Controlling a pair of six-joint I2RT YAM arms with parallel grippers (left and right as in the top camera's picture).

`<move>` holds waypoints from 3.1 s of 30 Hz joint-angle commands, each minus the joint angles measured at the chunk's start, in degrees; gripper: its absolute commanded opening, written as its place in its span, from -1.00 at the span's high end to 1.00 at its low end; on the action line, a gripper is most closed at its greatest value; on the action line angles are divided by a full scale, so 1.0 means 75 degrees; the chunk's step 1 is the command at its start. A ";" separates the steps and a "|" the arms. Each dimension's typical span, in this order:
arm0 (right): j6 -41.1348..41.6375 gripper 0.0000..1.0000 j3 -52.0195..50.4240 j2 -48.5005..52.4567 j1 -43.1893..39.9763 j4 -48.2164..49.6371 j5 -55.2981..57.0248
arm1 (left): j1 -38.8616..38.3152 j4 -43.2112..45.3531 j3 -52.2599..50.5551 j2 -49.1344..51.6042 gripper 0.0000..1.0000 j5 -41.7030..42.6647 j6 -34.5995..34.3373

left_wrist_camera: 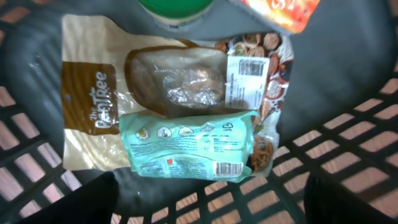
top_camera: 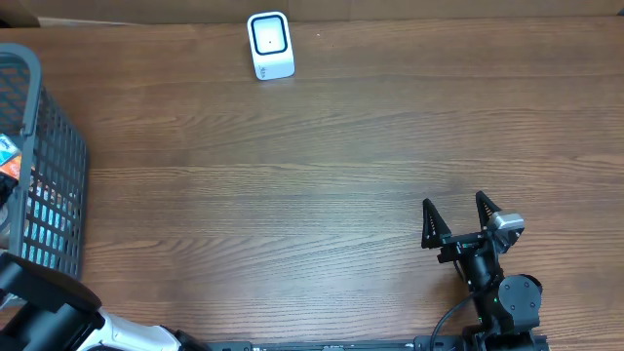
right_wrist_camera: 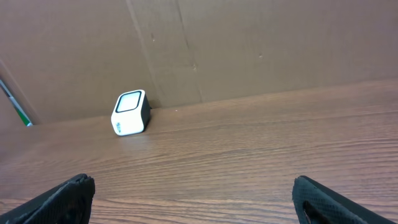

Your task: Scan the item barcode

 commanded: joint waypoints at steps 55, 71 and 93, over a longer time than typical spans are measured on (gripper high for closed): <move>-0.0012 -1.00 -0.0079 -0.0090 0.0038 0.0026 -0.0009 | -0.0017 0.2964 -0.2632 -0.0067 0.92 -0.0009 0.0662; -0.0012 -1.00 -0.0079 -0.0090 0.0038 0.0026 -0.0009 | -0.0058 0.0149 0.2745 -0.0699 0.91 0.1463 0.0831; -0.0012 -1.00 -0.0079 -0.0090 0.0038 0.0026 -0.0009 | 0.0134 0.1437 -0.0571 0.0670 -0.46 0.1110 0.3214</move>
